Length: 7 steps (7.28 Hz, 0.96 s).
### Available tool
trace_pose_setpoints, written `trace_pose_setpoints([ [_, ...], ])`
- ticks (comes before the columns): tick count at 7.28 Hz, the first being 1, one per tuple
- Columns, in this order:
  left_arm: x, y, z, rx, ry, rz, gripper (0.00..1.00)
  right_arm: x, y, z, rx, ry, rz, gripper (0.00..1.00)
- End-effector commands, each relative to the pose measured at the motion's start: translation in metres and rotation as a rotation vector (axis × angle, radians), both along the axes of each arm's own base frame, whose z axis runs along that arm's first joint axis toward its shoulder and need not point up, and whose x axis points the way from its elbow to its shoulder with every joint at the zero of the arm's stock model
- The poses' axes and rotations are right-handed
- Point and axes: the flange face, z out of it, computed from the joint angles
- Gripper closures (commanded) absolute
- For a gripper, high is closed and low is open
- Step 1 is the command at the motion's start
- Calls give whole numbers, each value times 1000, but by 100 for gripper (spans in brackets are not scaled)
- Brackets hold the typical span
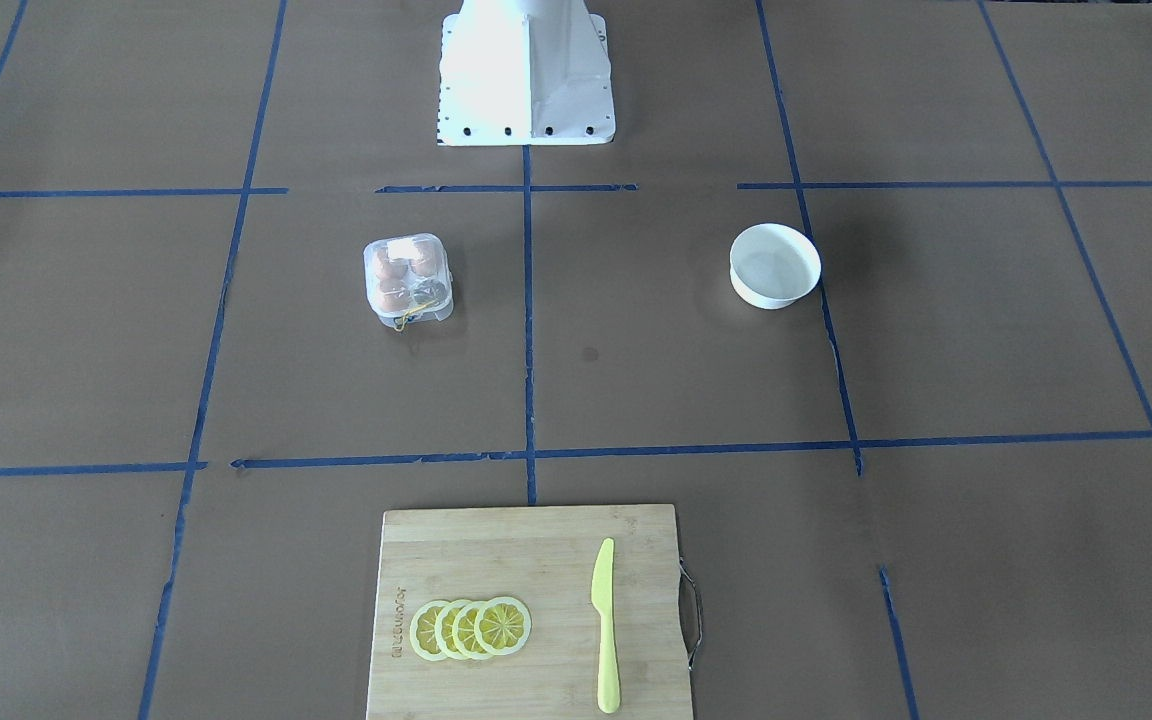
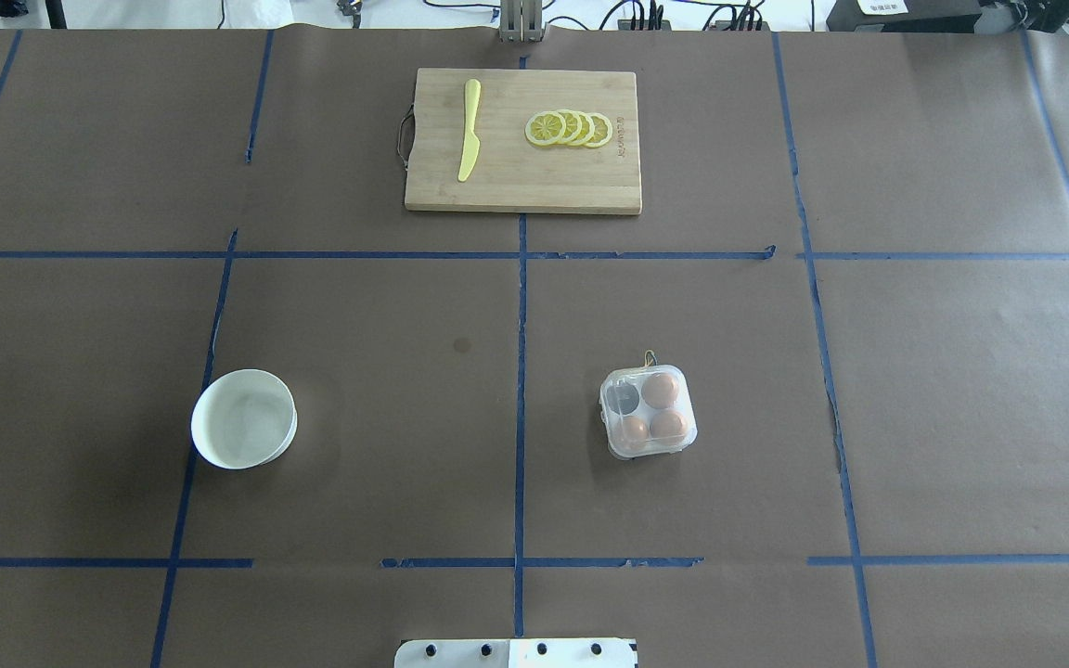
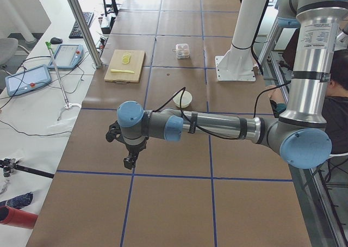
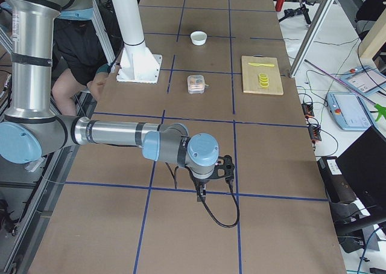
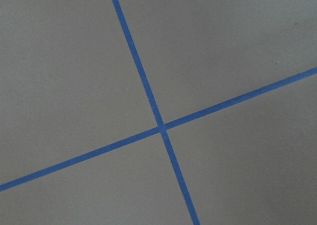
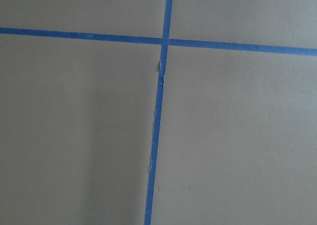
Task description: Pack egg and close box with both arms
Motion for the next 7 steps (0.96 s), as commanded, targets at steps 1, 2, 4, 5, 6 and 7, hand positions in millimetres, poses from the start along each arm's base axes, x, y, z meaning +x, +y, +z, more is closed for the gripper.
trace_pose_setpoints([
  [1,0,3,0,-20,0,-1,0,2,2,0,-2,36,-1,0],
  [2,0,9,8,-33,1,0,0,3,-1,-4,-4,39,9,0],
  [4,0,8,8,-33,1,1,0,4,-3,-14,-35,67,60,0],
  [5,0,8,8,-31,2,1,0,5,-7,-18,-32,68,62,0],
  [6,1,8,7,-31,6,1,0,5,-9,-18,-30,68,63,0],
  [7,1,9,8,-34,9,1,0,5,-9,-19,-32,67,66,0],
])
